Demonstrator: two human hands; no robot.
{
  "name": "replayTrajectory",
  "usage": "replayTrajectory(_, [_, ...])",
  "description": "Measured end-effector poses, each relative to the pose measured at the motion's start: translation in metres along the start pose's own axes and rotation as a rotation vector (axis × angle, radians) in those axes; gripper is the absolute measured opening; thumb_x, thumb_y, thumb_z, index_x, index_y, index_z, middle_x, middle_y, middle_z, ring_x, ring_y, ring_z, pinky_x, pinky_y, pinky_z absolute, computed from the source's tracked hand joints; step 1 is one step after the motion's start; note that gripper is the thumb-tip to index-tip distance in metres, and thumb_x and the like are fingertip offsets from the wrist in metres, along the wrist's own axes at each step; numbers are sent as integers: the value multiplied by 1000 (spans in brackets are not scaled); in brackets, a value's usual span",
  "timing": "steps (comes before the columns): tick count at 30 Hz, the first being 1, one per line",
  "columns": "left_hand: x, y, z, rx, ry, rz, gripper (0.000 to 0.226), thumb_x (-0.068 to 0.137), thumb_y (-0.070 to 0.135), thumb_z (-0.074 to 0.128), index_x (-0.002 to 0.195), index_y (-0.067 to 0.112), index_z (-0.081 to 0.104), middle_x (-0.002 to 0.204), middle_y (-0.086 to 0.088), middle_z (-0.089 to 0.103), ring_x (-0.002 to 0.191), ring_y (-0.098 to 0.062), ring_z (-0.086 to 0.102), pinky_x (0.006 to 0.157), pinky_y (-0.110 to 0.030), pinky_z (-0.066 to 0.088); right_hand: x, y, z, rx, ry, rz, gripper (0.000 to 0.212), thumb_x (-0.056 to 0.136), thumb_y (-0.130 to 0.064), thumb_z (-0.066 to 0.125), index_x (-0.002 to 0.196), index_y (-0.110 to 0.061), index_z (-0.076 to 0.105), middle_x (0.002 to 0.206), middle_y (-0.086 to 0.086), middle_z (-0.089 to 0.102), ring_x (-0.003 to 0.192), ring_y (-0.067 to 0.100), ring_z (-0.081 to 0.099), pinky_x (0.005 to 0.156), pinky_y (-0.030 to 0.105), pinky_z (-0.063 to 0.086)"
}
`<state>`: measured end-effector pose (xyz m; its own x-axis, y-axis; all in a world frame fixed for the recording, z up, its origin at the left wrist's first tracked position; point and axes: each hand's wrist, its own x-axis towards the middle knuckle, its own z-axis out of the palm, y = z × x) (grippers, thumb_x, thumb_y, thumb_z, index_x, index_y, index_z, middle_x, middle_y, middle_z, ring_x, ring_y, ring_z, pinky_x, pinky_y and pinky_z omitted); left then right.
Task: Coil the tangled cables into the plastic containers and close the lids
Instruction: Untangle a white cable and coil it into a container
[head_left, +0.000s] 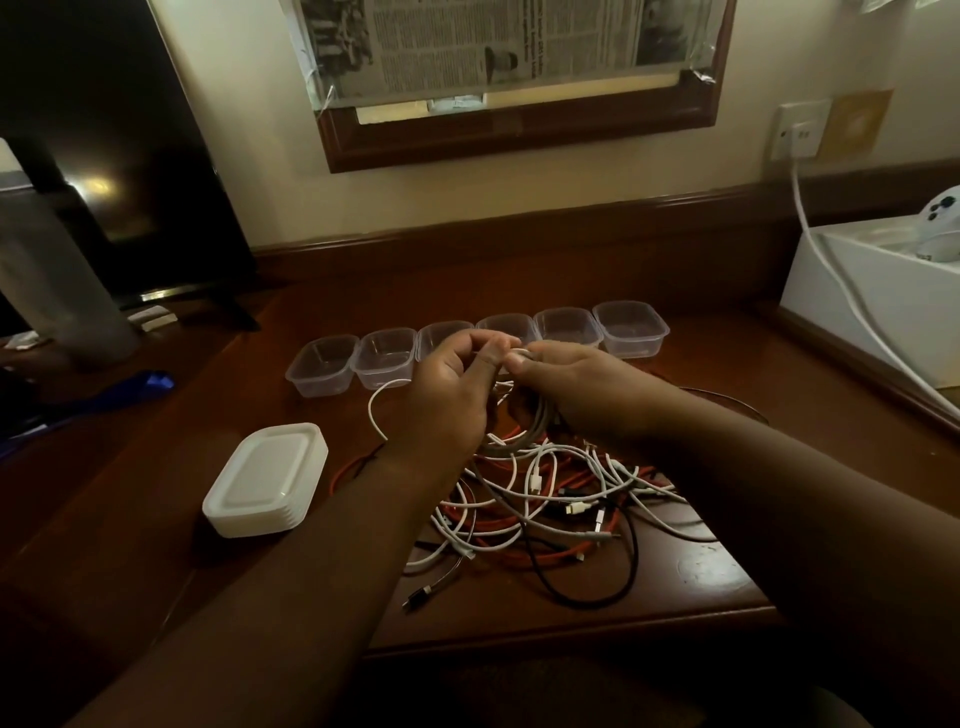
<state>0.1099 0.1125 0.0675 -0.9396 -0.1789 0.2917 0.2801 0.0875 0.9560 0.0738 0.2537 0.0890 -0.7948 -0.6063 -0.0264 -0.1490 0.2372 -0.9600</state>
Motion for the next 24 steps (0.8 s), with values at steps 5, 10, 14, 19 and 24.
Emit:
replayTrajectory(5, [1, 2, 0, 15, -6, 80, 19, 103, 21, 47, 103, 15, 65, 102, -10, 71, 92, -24, 72, 73, -38, 61, 0, 3, 1, 378, 25, 31, 34, 104, -32, 39, 87, -9, 56, 68, 3, 56, 62, 14, 52, 68, 28, 46])
replayTrajectory(10, [1, 4, 3, -146, -33, 14, 21, 104, 22, 45, 107, 8, 61, 75, 0, 64, 55, -13, 62, 45, -26, 49, -7, 4, 11, 918, -220, 30, 43, 103, -38, 32, 77, -11, 54, 57, 2, 40, 54, 17, 43, 65, 31, 48])
replayTrajectory(14, [1, 3, 5, -219, -52, -44, 25, 102, 30, 45, 103, 16, 65, 80, -7, 66, 67, -24, 62, 61, -37, 53, -6, 1, 14, 867, -154, 11, 46, 104, -39, 31, 66, -15, 43, 48, -3, 27, 42, 11, 26, 55, 26, 31])
replayTrajectory(19, [-6, -3, 6, -163, 41, 15, 27, 106, 26, 39, 114, 16, 62, 109, -28, 63, 91, -33, 62, 83, -50, 54, -5, 4, 9, 983, -15, -53, 46, 103, -35, 36, 62, -17, 45, 48, -4, 28, 40, 11, 23, 59, 29, 26])
replayTrajectory(24, [-10, -27, -3, 126, 144, 120, 10, 94, 30, 63, 94, 38, 68, 104, -8, 68, 95, -23, 68, 83, -45, 59, -6, 2, -3, 1095, 30, -90, 45, 102, -35, 35, 61, -20, 41, 45, -7, 26, 37, 9, 24, 54, 28, 30])
